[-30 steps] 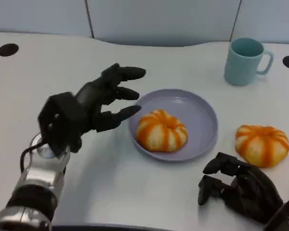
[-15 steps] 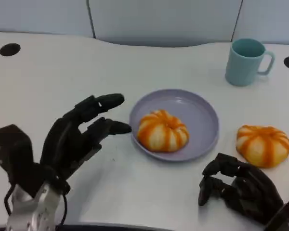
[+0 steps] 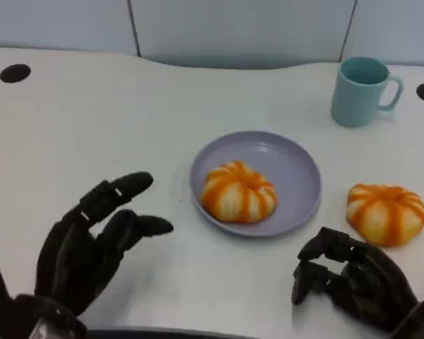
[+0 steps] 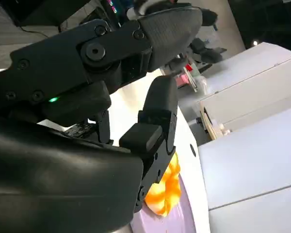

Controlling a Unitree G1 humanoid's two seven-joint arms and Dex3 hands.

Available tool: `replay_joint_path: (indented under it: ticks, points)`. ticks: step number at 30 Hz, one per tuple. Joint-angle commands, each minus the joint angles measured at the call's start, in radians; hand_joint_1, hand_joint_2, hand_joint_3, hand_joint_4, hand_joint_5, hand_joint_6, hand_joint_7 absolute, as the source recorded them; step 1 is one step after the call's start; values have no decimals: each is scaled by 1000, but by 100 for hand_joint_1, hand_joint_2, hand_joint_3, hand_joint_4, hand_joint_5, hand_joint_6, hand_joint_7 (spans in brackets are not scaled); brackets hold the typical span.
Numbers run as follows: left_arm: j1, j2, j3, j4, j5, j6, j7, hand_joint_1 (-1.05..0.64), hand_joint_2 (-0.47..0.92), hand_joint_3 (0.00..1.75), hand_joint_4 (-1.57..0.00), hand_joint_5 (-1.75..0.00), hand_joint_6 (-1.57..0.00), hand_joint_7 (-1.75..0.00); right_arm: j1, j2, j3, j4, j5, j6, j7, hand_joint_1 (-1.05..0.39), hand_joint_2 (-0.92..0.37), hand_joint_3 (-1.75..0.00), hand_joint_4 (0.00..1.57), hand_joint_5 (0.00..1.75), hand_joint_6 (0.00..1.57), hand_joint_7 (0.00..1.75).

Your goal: Grasp the bread from the table and place it into the plate.

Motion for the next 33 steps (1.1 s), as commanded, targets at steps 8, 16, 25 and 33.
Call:
replay_joint_path:
  ticks: [8,16,25,33]
  points:
    - [89,-10,15,23,59,-102,12,-64,92,37,-49,-139,-59,-62,39,-9,1,8,-8,23,-13,-42,-92,-8,61,144,72,91]
    - [93,-13,39,90,51,-103,8,-63,92,38,-49,-146,-56,-77,50,-20,3,-22,-6,50,-2,-45,-92,-6,62,141,73,91]
    - [77,7,70,141,27,-33,-3,-62,92,37,-51,-145,-54,-79,62,-21,12,-55,-7,46,-8,-44,-92,-7,61,145,69,96]
    - [102,19,67,111,16,8,-26,-65,92,35,-51,-143,-54,-80,70,-21,19,-78,-8,52,-24,-42,-92,-6,63,141,69,96]
